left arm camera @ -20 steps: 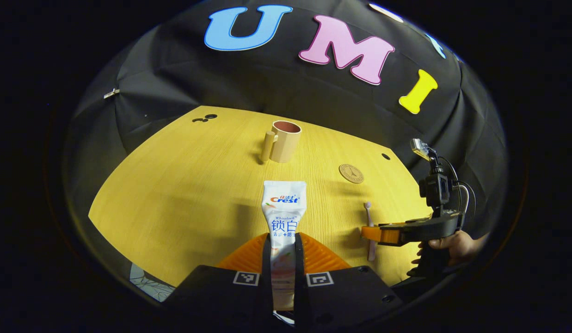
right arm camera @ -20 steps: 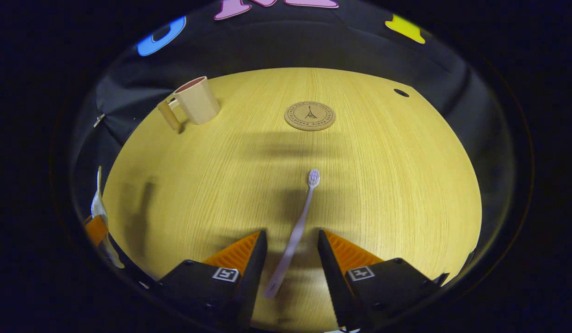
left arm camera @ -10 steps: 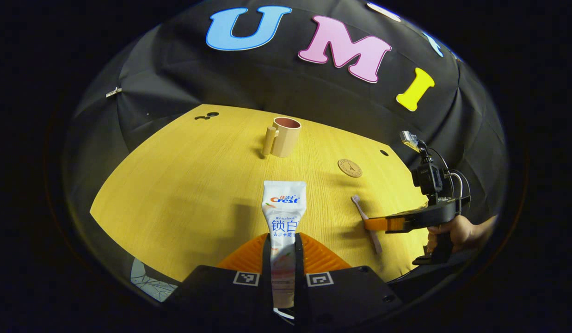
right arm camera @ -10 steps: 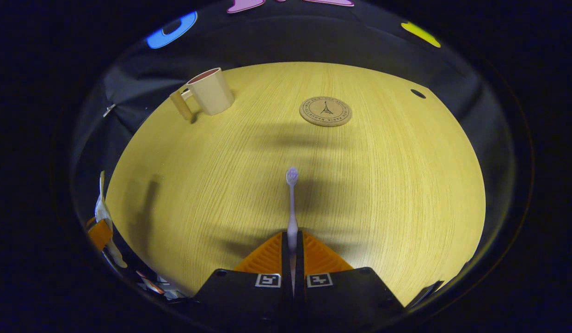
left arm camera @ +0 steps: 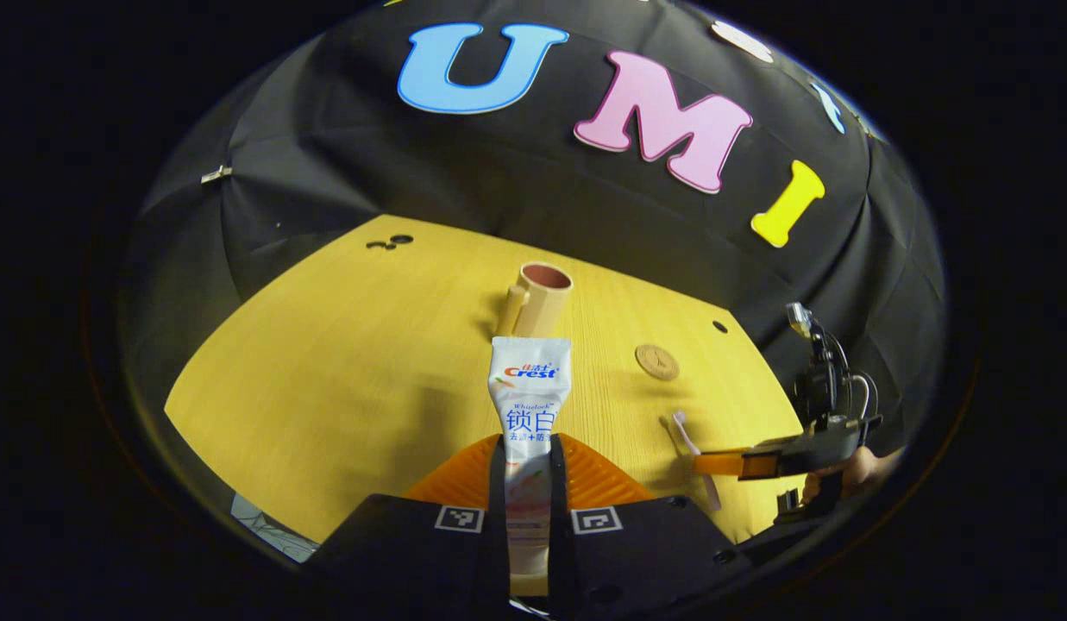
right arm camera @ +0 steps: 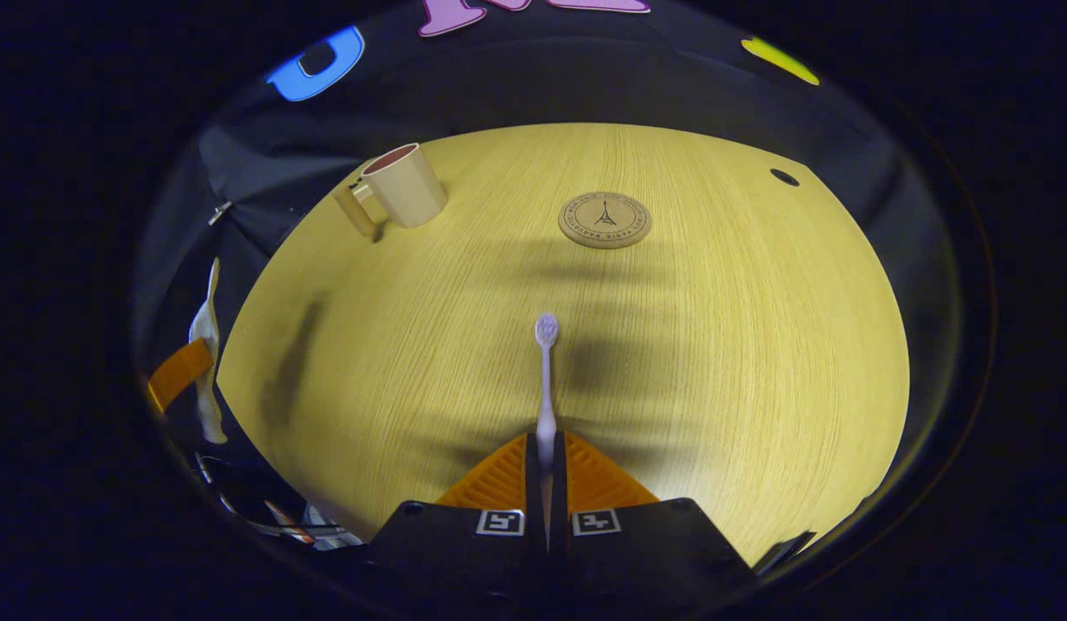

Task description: Put the toothbrush and toothpaste on the desktop into the cup, then pick up the cup and place it on the coaster on the desktop.

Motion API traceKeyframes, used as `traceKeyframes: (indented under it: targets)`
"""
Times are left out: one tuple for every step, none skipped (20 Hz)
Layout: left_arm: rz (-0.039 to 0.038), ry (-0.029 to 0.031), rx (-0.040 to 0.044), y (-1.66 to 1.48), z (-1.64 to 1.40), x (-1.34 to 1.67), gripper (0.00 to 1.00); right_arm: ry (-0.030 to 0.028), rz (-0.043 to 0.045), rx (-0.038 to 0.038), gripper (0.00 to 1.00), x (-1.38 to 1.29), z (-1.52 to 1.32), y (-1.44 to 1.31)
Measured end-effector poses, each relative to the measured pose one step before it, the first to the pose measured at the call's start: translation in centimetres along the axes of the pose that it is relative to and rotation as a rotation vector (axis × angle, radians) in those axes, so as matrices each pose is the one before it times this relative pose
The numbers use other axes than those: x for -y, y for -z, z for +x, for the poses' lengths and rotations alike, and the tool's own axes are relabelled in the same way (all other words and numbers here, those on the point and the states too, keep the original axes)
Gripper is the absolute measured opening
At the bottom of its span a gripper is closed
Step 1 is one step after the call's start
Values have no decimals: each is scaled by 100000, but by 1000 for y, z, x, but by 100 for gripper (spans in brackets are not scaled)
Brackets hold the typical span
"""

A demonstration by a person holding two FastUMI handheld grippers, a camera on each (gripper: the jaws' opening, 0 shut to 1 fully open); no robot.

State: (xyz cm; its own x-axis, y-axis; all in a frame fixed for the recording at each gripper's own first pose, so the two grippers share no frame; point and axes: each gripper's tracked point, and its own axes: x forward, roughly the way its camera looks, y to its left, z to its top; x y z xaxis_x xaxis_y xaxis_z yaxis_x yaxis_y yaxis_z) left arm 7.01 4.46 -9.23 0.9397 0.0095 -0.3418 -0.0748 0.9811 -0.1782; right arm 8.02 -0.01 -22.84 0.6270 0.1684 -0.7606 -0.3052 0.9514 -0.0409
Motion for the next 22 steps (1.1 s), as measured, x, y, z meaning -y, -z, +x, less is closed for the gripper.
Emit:
traceKeyframes:
  targets:
    - [17, 500, 2724, -1492, 355, 58, 22, -592, -746, 1372, 5, 114, -526, -645]
    - [-759, 1237, 3480, -2116, 468, 294, 22, -905, -638, 1685, 6, -66, -477, -755]
    - [-1137, 1322, 3862, -2423, 884, 420, 23, -629, -1198, 2182, 5, -142, -367, -740]
    - [-513, 724, 3199, -1856, 804, 343, 22, -750, -1397, 2376, 5, -99, -350, -753]
    - [-289, 1194, 3093, -1692, 1056, 220, 23, -1238, -1023, 2172, 5, -333, -281, -794]
    - [-172, 1377, 2782, -1561, 897, 510, 22, -1229, -466, 1626, 5, -271, -268, -618]
    - [51, 1246, 2787, -1380, 1121, 457, 22, -1415, 133, 1335, 6, -352, -198, -660]
    - [-21, 1294, 2414, -1264, 1126, 442, 22, -1091, 469, 1260, 6, -215, -36, -649]
    - [14, 996, 2499, -936, 940, 369, 22, -784, 530, 1295, 5, -175, -18, -709]
    - [163, 899, 2393, -1149, 1292, 327, 23, -363, 170, 995, 6, -61, -78, -565]
    - [70, 788, 1699, -596, 1304, 259, 23, -581, 244, 997, 5, -50, -6, -492]
    - [-8, 889, 1832, -581, 1261, 267, 22, -27, -697, 1450, 5, 39, 221, -569]
    - [-33, 102, 1666, -344, 1389, 97, 22, 347, -1069, 838, 5, 202, 206, -478]
    - [-209, -138, 900, -172, 1416, 29, 22, 461, -342, 628, 5, 304, 484, -252]
    - [-522, -384, 873, 179, 1277, -186, 22, -211, 1308, 0, 5, 7, 346, -253]
    - [-823, -564, 980, -5, 1262, -178, 22, -467, 1516, 128, 5, -60, 354, -266]
    - [-867, -387, 1273, 150, 1269, -130, 22, -66, 791, 499, 5, 60, 353, -306]
    - [-785, -521, 1005, 115, 1067, -175, 22, 75, 150, 443, 5, 149, 217, -177]
    - [-698, -502, 909, 305, 1103, -327, 22, 225, -419, 385, 5, 130, 112, -237]
    - [-550, -258, 807, 305, 947, -183, 22, 85, -618, 259, 5, 144, 53, -13]
    - [-52, -384, 1091, 251, 924, -348, 22, 78, -543, 185, 5, 151, 32, -128]
    - [76, -127, 963, 232, 828, -194, 22, -35, -450, 185, 5, 101, -20, -6]
